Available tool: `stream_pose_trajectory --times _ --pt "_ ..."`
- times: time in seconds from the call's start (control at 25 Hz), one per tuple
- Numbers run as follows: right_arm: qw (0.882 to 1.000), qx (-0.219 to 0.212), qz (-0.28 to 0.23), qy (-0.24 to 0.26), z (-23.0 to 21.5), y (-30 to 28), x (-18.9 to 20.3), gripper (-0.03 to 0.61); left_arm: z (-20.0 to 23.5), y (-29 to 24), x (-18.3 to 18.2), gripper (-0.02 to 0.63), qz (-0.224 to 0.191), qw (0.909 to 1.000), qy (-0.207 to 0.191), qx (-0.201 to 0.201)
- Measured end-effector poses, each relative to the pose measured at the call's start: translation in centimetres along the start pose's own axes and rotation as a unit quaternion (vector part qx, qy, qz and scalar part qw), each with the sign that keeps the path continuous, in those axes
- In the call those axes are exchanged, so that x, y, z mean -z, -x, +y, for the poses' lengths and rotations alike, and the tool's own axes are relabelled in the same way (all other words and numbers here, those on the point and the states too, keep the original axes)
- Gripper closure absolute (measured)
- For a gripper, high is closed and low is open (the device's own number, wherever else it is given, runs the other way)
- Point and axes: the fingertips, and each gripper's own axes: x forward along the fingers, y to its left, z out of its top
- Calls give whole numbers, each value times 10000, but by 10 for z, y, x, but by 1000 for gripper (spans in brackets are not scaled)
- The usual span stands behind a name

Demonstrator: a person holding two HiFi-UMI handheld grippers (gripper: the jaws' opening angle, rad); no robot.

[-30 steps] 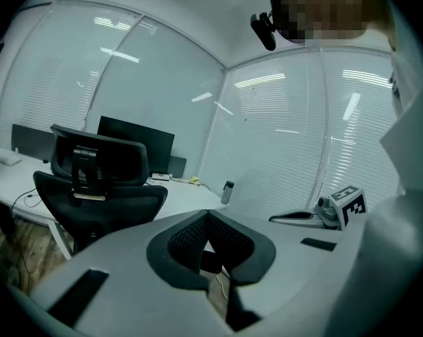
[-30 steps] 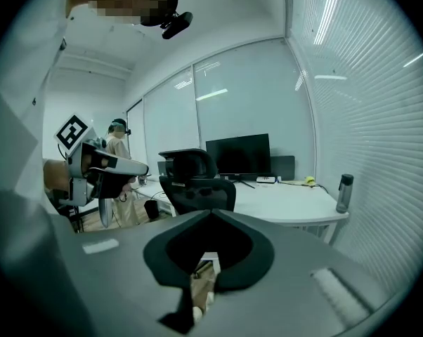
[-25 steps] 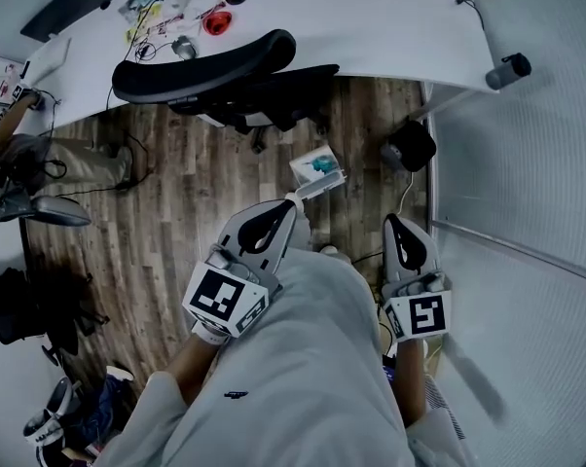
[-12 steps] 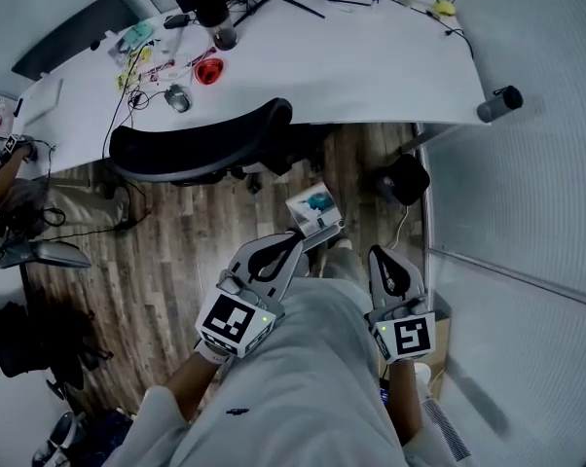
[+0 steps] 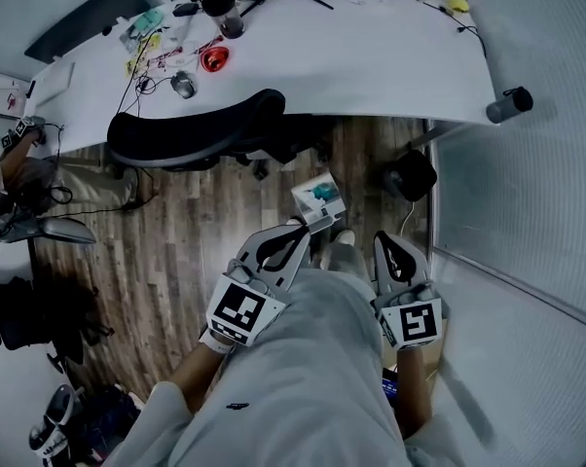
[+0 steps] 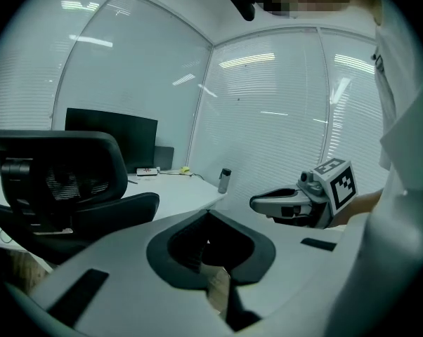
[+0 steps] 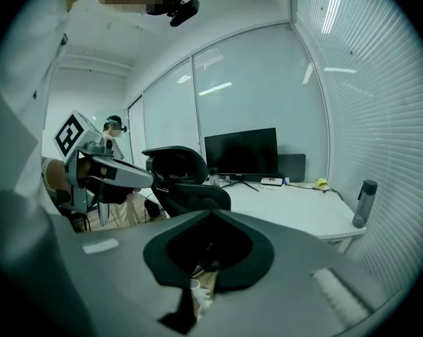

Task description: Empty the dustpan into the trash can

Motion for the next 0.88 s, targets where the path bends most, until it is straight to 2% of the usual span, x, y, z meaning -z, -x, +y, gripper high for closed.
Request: stream_pose_trajectory --times 0.16,0.4,0.72,0.88 --pt "9999 -56 -152 40 -10 -2 -4 569 -1 -12 10 607 184 9996 -188 -97" --pt "9996 -264 -125 47 -26 -10 5 569 -3 -39 37 607 781 9957 -466 -154" --pt "9980 -616 0 116 -42 -28 28 569 -5 -70 77 606 1364 9893 -503 -82" --pt "9966 -782 57 238 -44 -35 43 569 -2 -76 97 606 1635 9844 -645 -108"
